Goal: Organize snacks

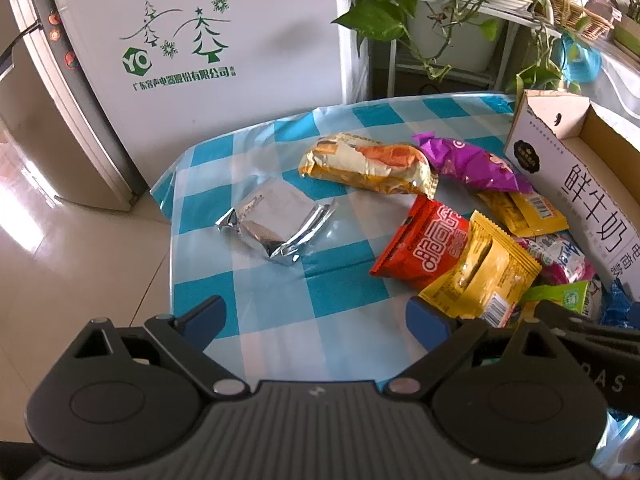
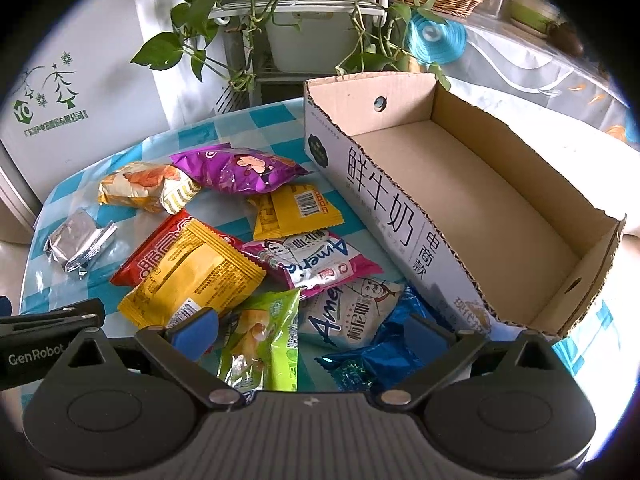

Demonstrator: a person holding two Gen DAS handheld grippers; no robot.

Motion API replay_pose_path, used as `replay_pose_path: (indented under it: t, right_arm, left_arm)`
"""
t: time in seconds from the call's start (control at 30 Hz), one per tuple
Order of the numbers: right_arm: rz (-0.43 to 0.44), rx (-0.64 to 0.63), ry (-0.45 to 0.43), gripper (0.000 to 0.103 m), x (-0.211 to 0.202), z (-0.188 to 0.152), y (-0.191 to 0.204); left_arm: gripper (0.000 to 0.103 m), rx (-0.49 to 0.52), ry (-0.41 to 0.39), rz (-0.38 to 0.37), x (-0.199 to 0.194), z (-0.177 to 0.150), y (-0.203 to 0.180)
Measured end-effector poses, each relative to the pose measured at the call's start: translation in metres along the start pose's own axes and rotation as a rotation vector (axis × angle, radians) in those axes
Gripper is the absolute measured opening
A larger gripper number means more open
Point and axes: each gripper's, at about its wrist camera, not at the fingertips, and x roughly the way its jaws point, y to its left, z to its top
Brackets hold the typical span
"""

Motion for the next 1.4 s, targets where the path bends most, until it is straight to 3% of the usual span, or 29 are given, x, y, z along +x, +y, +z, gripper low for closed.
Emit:
replay_pose_path:
  t: [0.37,0.77,0.9,1.1,1.4]
  right_arm:
    - [0.031,-0.004,-0.003,0.103,-0.002,0.000,-0.002]
    - [0.191,-0.044,-0.029,0.103,-0.024,-0.013,-0.025]
    - [0.244,-0.054,-0.025,0.099,-0.027,-0.019,-0.030]
    - [0.275,-0.088,-0.024,0.082,-0.025,-0.024,-0.025]
    - [0.276,-0.073,-0.003,0.067,-0.013,-0.025,-0.020]
  left_arm:
    - [0.100,-0.028,-0.002,-0.015,0.001,-0.001,0.004]
    - [0.100,-0.183,-0.015,-0.045,0.000,0.008,0.034]
    - [0.100,-0.217,-0.030,-0.086,-0.002,0.009,0.038]
    - [0.100,-0.199,-0.023,-0.188,0.004,0.010,0.020]
    - [0.100,-0.062,-0.034,-0.304,0.014,0.019,-0.023]
